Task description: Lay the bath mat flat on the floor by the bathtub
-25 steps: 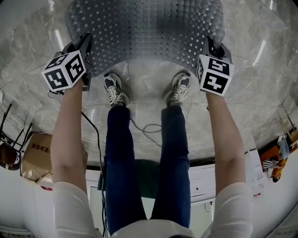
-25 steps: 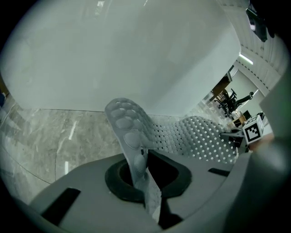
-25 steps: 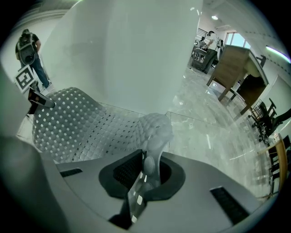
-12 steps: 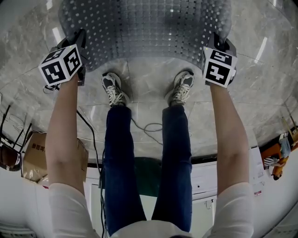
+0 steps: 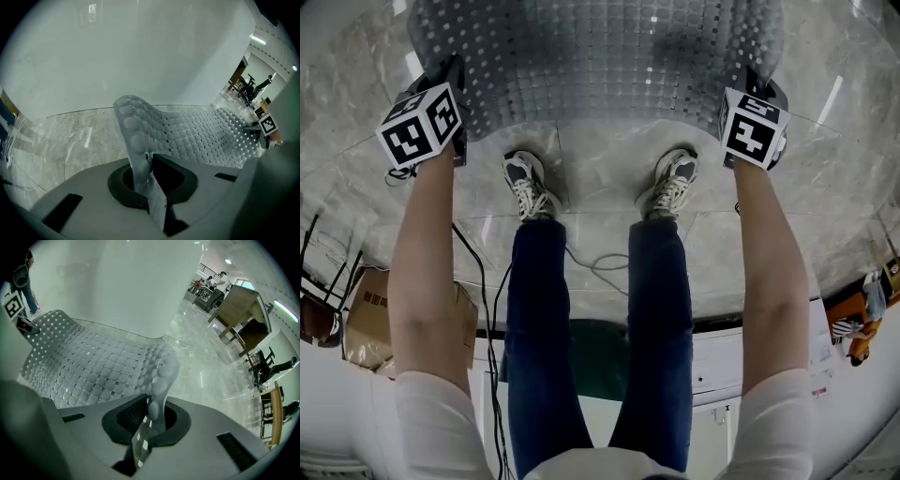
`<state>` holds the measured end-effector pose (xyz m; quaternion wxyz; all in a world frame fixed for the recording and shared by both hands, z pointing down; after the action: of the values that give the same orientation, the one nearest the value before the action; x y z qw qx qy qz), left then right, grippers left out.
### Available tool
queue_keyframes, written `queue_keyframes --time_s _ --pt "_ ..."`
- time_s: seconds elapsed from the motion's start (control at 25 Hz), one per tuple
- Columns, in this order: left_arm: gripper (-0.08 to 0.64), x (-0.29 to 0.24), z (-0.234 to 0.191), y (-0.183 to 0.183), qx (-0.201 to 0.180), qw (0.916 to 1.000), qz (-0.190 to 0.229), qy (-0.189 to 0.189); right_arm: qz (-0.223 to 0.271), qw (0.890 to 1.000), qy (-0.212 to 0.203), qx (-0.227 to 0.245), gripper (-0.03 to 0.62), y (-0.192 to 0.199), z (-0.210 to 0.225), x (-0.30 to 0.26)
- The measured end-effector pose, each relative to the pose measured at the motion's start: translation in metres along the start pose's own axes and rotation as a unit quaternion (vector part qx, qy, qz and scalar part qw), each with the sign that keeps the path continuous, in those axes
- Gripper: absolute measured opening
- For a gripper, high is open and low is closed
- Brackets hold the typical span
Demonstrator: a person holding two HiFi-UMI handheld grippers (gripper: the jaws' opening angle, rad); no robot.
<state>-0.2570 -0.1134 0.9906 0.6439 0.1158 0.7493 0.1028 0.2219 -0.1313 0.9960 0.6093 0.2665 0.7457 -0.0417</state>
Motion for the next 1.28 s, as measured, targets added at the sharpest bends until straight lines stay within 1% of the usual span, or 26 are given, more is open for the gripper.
queue_keyframes --time_s 0.2,0.36,0.52,0.68,0.76,0.84,0.88,1.0,1.08,1.16,1.24,1.28 --pt "0.048 -0.010 -0.006 0.002 0.008 0.9998 0.008 -0.019 -0.021 0.999 0.006 -0.028 0.043 0.007 0.009 -0.017" --pt "0.048 -0.019 -0.013 0.008 0.006 0.9994 0.016 -0.031 -0.027 0.999 0.011 -0.035 0.043 0.012 0.011 -0.026" --pt "0.049 -0.029 -0.021 0.010 0.018 0.9990 0.012 -0.039 -0.031 0.999 0.014 -0.036 0.043 0.018 0.012 -0.036" --pt "0.049 -0.038 -0.027 0.011 0.041 0.9981 0.006 -0.046 -0.040 0.998 0.015 -0.048 0.043 0.020 0.015 -0.043" --pt "0.055 -0.041 -0.028 0.011 0.041 0.9978 0.001 -0.052 -0.044 0.998 0.012 -0.053 0.043 0.021 0.017 -0.046" --pt "0.069 -0.044 -0.029 0.010 0.041 0.9973 -0.003 -0.061 -0.049 0.997 0.006 -0.058 0.043 0.022 0.020 -0.049" --pt "0.088 -0.045 -0.030 0.010 0.045 0.9967 -0.003 -0.067 -0.053 0.997 0.004 -0.061 0.044 0.022 0.021 -0.051" --pt "0.147 -0.046 -0.037 0.011 0.071 0.9943 0.000 -0.079 -0.065 0.995 0.002 -0.069 0.052 0.021 0.022 -0.054" --pt "0.171 -0.046 -0.040 0.011 0.083 0.9930 0.001 -0.084 -0.072 0.995 0.005 -0.068 0.060 0.020 0.022 -0.056" --pt "0.197 -0.046 -0.042 0.011 0.090 0.9921 0.004 -0.087 -0.078 0.995 0.014 -0.065 0.078 0.019 0.024 -0.058" --pt "0.226 -0.046 -0.044 0.013 0.101 0.9912 0.005 -0.085 -0.081 0.994 0.029 -0.066 0.109 0.020 0.025 -0.058" --pt "0.252 -0.046 -0.046 0.014 0.109 0.9906 0.005 -0.083 -0.081 0.994 0.037 -0.068 0.132 0.021 0.026 -0.058"
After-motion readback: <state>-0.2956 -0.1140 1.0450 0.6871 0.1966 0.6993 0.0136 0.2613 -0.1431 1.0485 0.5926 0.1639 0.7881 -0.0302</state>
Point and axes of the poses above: the fingertips, and each gripper's own axes: x backward along the fingers, z to its right, y out of its underside, the point moved 10 cm from there along x, backward along the fingers, and after that the axes turned 4 degrees about x, right-handed, at the moved point
